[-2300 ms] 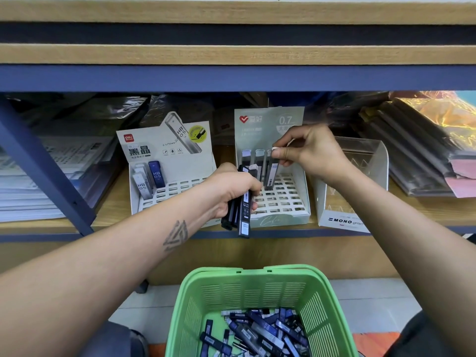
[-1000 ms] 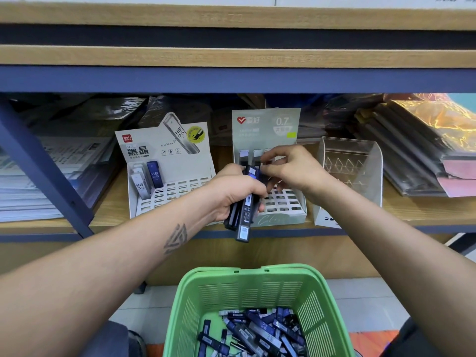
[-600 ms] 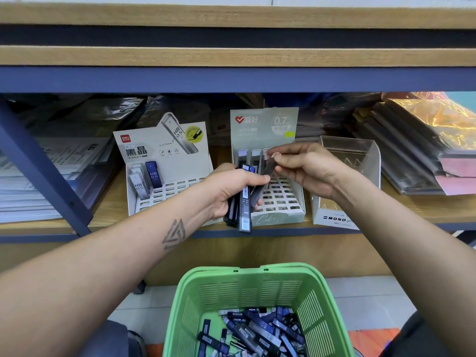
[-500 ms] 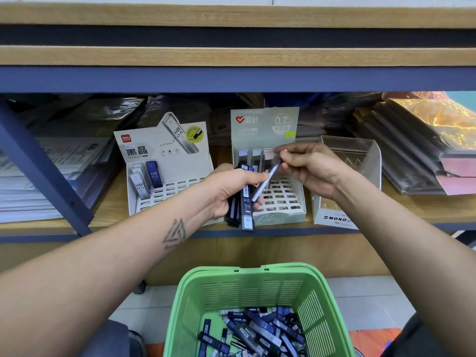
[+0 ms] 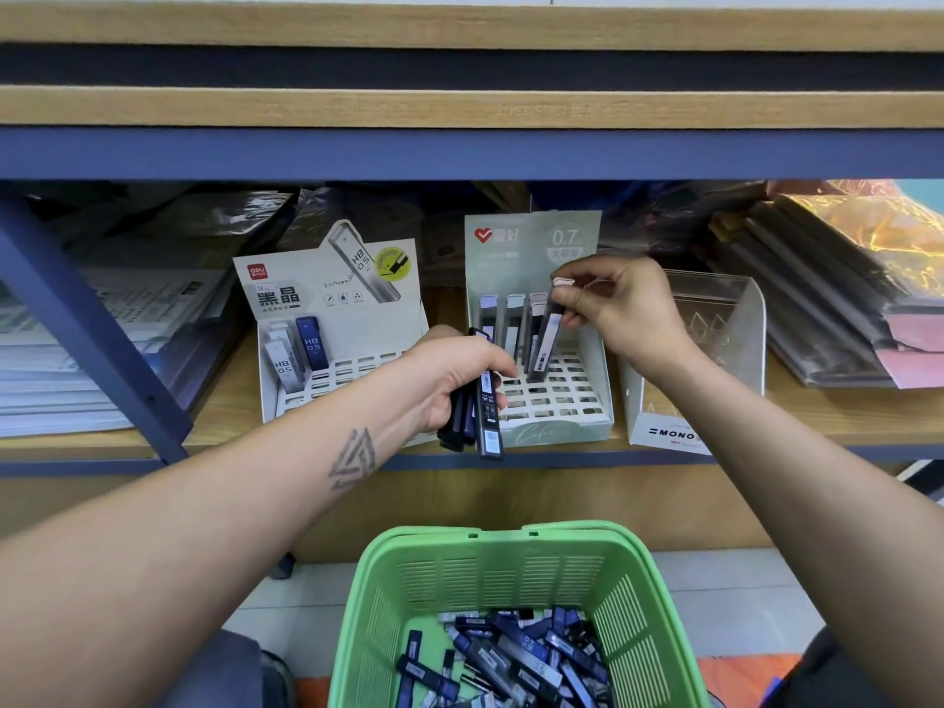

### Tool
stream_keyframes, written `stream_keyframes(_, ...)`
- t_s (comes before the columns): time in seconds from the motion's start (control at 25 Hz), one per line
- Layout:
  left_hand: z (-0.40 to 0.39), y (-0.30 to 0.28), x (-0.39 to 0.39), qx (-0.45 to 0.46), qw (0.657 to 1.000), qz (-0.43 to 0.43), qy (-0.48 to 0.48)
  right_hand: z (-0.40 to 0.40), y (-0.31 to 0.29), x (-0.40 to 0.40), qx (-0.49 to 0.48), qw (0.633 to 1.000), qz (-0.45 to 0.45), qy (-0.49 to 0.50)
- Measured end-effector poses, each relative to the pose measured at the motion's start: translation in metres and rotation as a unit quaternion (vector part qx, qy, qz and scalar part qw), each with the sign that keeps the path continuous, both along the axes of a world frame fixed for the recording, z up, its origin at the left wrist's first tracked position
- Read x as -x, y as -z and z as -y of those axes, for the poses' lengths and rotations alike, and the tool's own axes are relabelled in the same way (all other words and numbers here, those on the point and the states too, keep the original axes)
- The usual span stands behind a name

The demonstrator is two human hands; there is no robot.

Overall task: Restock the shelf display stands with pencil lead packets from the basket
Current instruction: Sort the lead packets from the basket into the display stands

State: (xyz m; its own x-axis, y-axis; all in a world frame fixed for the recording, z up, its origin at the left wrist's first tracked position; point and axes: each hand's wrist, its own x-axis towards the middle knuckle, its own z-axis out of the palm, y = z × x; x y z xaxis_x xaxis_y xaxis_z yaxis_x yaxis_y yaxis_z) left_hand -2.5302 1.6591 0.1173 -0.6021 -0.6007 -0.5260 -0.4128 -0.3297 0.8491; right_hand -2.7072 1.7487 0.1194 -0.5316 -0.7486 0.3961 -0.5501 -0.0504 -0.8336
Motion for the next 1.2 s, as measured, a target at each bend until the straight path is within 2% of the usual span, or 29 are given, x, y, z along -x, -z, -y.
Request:
stream_keyframes(0.16, 0.001, 0.000, 0.000, 0.005, 1.000, -0.003, -0.002, 0.004, 0.004, 0.000, -0.014, 0.999, -0.035, -0.023)
stream_keyframes(0.28, 0.002, 0.000, -0.001, 0.011, 1.000, -0.011, -0.009, 0.006, 0.009, 0.000, -0.062, 0.990, -0.126, -0.028)
stream_keyframes(0.44, 0.002, 0.000, 0.000, 0.009, 1.000, -0.012, -0.009, 0.004, 0.014, -0.005, -0.058, 0.984, -0.171, -0.010)
stream_keyframes(0.6, 0.001, 0.000, -0.001, 0.005, 1.000, -0.014, -0.010, 0.001, 0.013, -0.003, -0.069, 0.958, -0.276, 0.023)
stream_keyframes(0.76, -0.002, -0.003, -0.002, 0.000, 1.000, -0.020, -0.011, -0.002, 0.005, -0.013, -0.079, 0.945, -0.314, 0.039)
stream_keyframes(0.8, -0.003, -0.004, -0.002, -0.002, 1.000, -0.023, -0.011, -0.002, 0.001, -0.021, -0.073, 0.956, -0.282, 0.030)
stream_keyframes(0.88, -0.006, -0.007, -0.003, 0.004, 0.999, -0.033, -0.014, -0.004, -0.009, -0.037, -0.088, 0.988, -0.113, -0.053)
stream_keyframes(0.96, -0.007, -0.006, -0.005, 0.033, 0.999, -0.030, -0.024, -0.010, -0.019, -0.049, -0.154, 0.974, 0.071, -0.151)
stream_keyframes(1.0, -0.006, -0.005, -0.006, 0.049, 0.998, -0.027, -0.037, -0.013, -0.022, -0.052, -0.197, 0.958, 0.117, -0.173)
stream_keyframes(1.12, 0.000, -0.003, -0.008, 0.048, 0.994, -0.048, -0.080, -0.018, -0.026, -0.064, -0.290, 0.923, 0.147, -0.207)
stream_keyframes(1.2, 0.002, -0.004, -0.010, 0.039, 0.991, -0.069, -0.106, -0.015, -0.022, -0.072, -0.285, 0.919, 0.173, -0.212)
